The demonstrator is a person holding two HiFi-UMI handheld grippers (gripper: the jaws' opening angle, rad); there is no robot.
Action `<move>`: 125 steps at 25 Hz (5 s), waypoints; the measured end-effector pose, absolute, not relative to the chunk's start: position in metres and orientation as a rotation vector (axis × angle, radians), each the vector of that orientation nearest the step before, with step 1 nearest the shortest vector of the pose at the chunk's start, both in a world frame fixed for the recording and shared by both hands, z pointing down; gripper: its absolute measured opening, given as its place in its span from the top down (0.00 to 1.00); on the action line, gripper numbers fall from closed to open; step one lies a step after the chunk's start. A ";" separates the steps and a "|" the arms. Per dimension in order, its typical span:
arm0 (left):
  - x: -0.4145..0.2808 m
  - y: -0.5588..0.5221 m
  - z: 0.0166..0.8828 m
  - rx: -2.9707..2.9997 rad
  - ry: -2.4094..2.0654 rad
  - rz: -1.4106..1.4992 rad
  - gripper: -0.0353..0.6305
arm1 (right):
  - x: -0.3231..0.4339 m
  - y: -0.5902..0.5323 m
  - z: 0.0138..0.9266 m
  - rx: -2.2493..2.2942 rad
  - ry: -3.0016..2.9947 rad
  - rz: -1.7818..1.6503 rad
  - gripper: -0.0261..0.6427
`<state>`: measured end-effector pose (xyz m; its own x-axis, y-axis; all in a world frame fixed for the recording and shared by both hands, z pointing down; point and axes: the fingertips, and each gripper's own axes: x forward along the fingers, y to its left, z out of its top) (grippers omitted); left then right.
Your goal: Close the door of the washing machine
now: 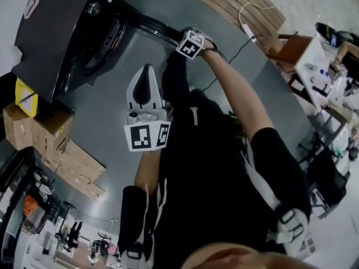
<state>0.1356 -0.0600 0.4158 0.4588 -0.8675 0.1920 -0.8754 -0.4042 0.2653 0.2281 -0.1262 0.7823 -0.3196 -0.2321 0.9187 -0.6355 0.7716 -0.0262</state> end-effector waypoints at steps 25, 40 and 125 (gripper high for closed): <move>-0.067 0.041 0.417 2.135 -1.862 -0.004 0.94 | 0.084 -0.039 0.794 0.876 -1.795 0.664 0.75; -0.200 0.040 0.428 2.158 -1.753 -0.012 0.94 | -0.033 -0.012 0.801 0.986 -1.726 0.871 0.73; -0.410 -0.043 0.467 2.107 -1.704 0.043 0.94 | -0.262 -0.138 0.787 0.990 -1.908 0.649 0.73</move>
<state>-0.4097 -0.0432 0.4671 0.2450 -0.9262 0.2865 -0.9395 -0.1538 0.3062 -0.2621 -0.1381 0.7874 -0.3090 -0.3825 0.8707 -0.8343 0.5486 -0.0550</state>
